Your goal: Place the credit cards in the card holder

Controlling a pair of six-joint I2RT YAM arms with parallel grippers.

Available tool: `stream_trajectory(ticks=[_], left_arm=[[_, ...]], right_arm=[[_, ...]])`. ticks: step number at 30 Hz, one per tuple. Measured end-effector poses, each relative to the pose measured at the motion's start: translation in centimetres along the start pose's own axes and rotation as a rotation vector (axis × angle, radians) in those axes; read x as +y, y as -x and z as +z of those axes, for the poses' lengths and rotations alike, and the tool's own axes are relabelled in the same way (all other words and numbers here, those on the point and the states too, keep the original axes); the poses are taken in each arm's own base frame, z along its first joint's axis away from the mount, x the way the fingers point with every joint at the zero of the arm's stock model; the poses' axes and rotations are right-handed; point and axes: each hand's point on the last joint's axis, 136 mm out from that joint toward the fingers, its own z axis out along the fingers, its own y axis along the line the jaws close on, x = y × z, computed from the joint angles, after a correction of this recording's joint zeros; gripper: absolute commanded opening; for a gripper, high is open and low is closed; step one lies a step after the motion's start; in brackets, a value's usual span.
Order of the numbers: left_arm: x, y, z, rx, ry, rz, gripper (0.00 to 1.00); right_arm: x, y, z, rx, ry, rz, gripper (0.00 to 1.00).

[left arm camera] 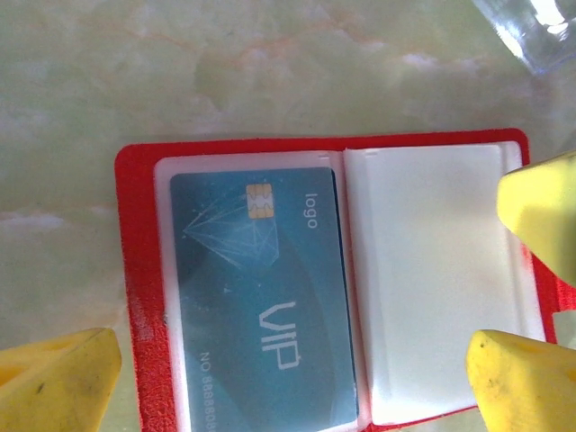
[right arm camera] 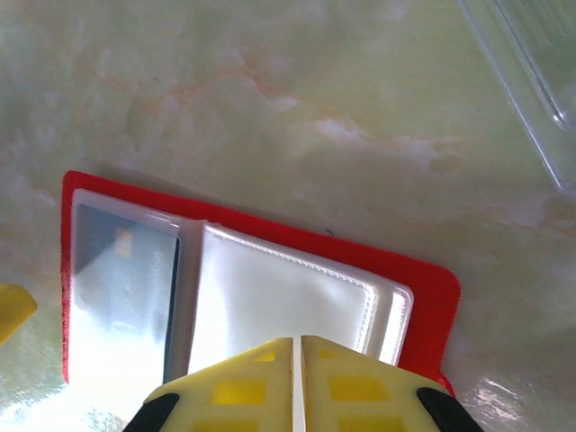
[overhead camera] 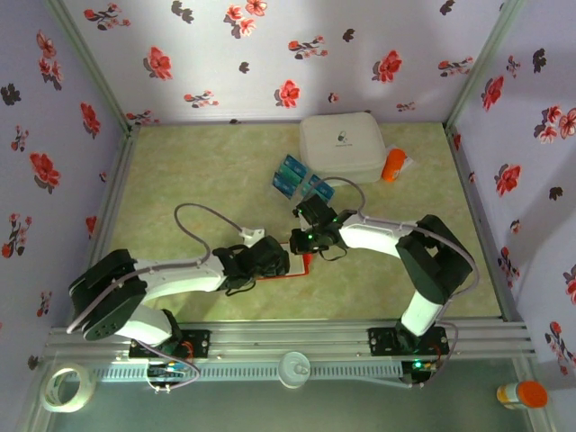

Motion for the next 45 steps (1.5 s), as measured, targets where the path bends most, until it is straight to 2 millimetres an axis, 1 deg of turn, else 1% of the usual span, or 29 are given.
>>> stream_trajectory(ticks=[7, 12, 22, 30, 36, 45], left_arm=[[0.1, -0.4, 0.6, 0.008, 0.011, 0.007, 0.99], [0.1, -0.4, 0.7, 0.01, 0.014, 0.008, 1.0], [-0.1, -0.3, 0.8, 0.007, 0.01, 0.007, 1.0], [-0.7, 0.0, 0.8, -0.007, -0.012, 0.002, 1.0], [-0.9, 0.2, 0.8, -0.017, -0.03, -0.002, 1.0], [-0.6, -0.3, 1.5, -0.024, -0.032, -0.004, 0.93]], right_arm=[[-0.5, -0.1, 0.0, 0.006, -0.014, -0.009, 0.1], [-1.1, -0.7, 0.8, 0.036, -0.022, 0.0, 0.09], [-0.1, -0.6, 1.3, 0.031, 0.042, 0.013, 0.07], [0.5, -0.5, 1.6, 0.029, 0.07, 0.025, 0.07], [0.6, -0.6, 1.7, 0.028, 0.075, 0.034, 0.07], [0.7, -0.6, 1.7, 0.024, 0.086, 0.057, 0.08]])
